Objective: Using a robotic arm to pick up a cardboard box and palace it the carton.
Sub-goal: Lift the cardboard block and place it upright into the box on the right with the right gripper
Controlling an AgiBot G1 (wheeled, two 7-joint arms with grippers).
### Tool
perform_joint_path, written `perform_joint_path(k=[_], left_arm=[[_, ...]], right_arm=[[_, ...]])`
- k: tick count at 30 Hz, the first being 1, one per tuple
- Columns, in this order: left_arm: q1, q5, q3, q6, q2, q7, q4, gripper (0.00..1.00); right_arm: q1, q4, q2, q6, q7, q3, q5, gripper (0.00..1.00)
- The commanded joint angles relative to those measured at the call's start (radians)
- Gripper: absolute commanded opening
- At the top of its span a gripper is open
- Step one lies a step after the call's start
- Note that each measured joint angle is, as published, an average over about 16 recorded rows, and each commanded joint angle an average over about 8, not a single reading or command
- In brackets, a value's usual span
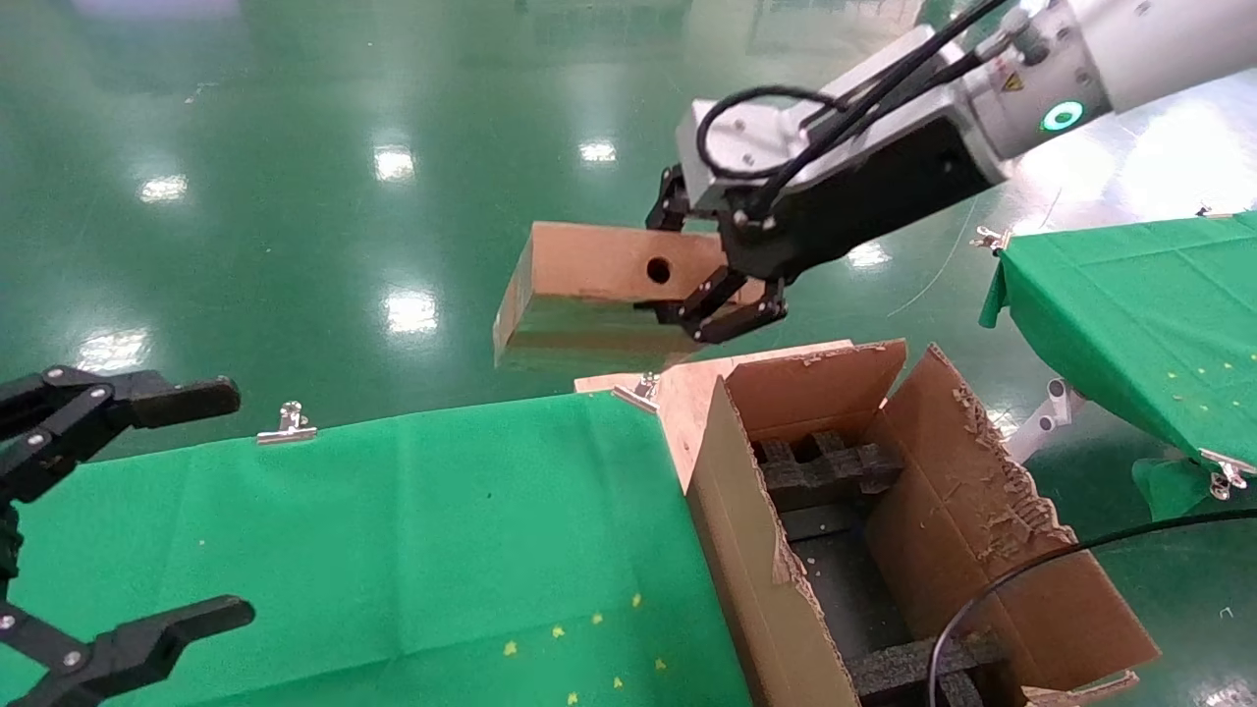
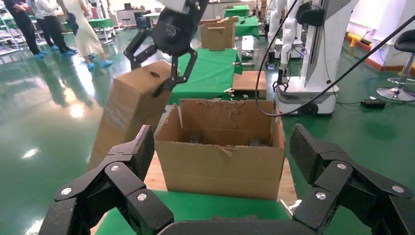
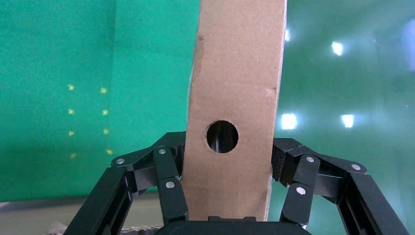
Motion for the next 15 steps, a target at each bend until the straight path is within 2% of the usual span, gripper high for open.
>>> perform_joint_path(k=[1,7,15], left_arm=[[0.0,0.0,0.0,0.0,0.0,0.0,0.0,1.0],[0.0,0.0,0.0,0.0,0.0,0.0,0.0,1.0],[0.0,0.0,0.0,0.0,0.0,0.0,0.0,1.0]], right_arm=[[0.026,-0.031,0.001,0.0,-0.013,-0.022,0.026,0.0],[0.072,-0.08,0.054,-0.003,-0.041,-0.116,0.07,0.0],[0.153,-0.088,0.18,-0.008,-0.045,-0.282,0.084,0.0]])
